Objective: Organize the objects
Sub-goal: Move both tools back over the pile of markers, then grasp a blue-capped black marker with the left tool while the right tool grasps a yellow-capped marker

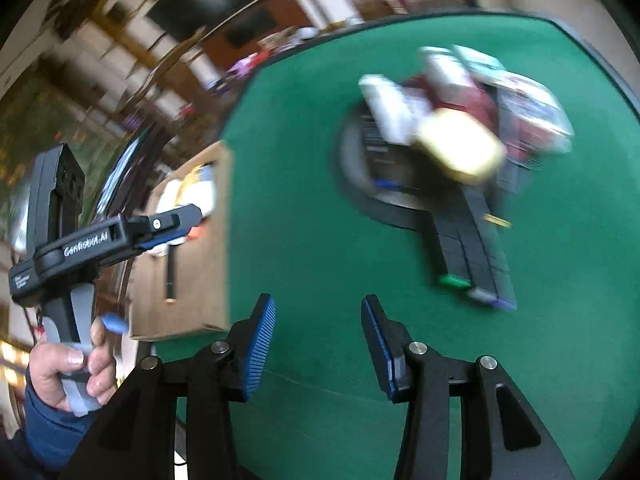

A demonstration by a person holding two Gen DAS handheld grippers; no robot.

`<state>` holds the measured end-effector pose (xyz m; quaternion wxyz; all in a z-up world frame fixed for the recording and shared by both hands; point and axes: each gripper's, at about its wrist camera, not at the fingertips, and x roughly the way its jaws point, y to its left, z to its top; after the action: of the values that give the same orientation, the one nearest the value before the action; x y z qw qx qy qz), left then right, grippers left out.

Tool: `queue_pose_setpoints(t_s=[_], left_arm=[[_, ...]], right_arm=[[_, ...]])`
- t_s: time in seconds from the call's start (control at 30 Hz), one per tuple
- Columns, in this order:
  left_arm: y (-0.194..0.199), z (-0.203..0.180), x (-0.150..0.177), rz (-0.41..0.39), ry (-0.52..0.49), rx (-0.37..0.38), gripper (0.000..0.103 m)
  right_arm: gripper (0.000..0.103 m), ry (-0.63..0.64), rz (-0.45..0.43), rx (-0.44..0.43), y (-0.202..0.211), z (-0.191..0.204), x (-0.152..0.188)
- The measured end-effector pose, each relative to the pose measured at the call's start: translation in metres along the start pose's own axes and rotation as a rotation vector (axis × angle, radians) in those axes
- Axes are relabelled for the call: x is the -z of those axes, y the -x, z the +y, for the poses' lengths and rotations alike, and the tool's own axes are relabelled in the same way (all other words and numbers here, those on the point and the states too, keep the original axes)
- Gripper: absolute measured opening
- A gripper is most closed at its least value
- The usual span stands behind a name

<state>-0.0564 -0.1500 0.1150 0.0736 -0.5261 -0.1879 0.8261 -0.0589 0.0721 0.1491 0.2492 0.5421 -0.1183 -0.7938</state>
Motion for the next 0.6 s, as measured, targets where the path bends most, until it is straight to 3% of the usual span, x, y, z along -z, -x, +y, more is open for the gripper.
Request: queue_pose_setpoints(t_s=[0.13, 0.33, 0.4, 0.43, 0.6], left_arm=[[-0.043, -0.038, -0.017, 0.050, -0.006, 0.036, 0.047], [-0.101, -0.066, -0.059, 0.084, -0.003, -0.036, 0.046], [-0.117, -0.071, -0.069, 0.099, 0.000, -0.028, 0.046], [-0.128, -0.074, -0.074, 0.110, 0.002, -0.065, 0.046], [-0.160, -0.083, -0.088, 0.138, -0.001, -0.117, 0.046]], right_arm=[[0.049, -0.056, -0.022, 0.040, 0.036, -0.050, 0.015], [0.049, -0.096, -0.042, 0.078, 0.076, -0.102, 0.035], [0.049, -0.107, -0.042, 0.087, 0.081, -0.113, 0.038], [0.049, -0.113, -0.041, 0.093, 0.083, -0.120, 0.039], [0.049, -0.141, -0.044, 0.114, 0.095, -0.152, 0.040]])
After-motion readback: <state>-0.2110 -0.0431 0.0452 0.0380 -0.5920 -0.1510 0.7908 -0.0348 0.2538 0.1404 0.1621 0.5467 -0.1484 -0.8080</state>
